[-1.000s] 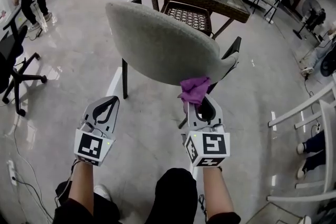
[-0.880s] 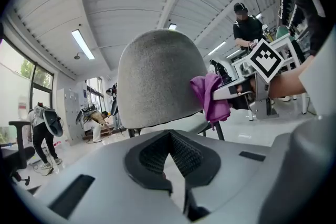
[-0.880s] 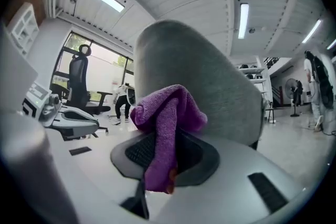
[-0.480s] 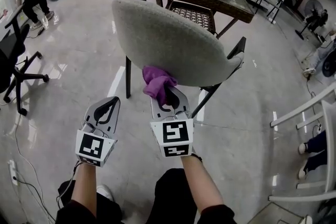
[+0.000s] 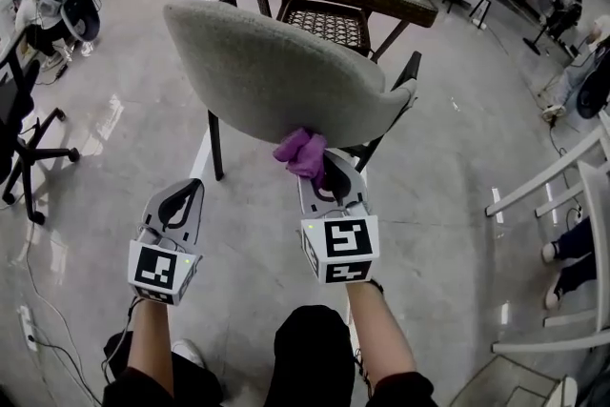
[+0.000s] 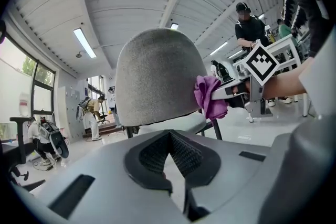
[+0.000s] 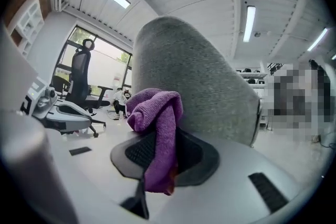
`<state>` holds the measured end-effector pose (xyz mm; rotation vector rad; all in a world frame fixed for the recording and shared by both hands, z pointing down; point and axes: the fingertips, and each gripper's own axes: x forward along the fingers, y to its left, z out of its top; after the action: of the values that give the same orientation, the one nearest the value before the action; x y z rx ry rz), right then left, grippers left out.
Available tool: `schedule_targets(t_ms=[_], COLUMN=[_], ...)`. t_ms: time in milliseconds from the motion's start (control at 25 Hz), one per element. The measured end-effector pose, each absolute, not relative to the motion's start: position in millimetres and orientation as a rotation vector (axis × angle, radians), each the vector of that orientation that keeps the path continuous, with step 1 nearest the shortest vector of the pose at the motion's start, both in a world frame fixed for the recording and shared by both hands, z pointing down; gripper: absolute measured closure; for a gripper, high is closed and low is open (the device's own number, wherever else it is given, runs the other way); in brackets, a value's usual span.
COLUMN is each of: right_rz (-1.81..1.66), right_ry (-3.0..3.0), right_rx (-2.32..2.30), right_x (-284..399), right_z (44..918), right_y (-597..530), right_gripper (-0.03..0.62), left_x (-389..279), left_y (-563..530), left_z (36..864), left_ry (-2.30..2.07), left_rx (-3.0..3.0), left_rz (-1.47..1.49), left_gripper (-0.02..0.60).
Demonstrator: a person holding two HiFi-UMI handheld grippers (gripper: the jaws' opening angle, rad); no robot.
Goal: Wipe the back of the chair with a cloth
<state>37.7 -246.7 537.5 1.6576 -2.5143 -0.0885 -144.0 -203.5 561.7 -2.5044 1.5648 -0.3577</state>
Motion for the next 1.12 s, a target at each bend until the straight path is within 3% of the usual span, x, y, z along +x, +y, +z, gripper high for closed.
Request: schedule_targets(t_ms=[560,1120], right_rz=[-0.053,0.081], right_ry=[-2.276,-2.111], right_rx=[1.921,2.117], right_x=[180.1,221.0], right_z=[546.7,565.3], right_y=[-277.2,-278.3], right_gripper=[0.497,0.499], left_x=[-114.2,-140.8], left_y=[-197.3,-195.5], left_z=[563.4,580.3], left_ry=[1.506,1.550], left_rx=[-2.522,-2.539], left_rz=[-0.441,-0.448], left_gripper=[0.572,0.572])
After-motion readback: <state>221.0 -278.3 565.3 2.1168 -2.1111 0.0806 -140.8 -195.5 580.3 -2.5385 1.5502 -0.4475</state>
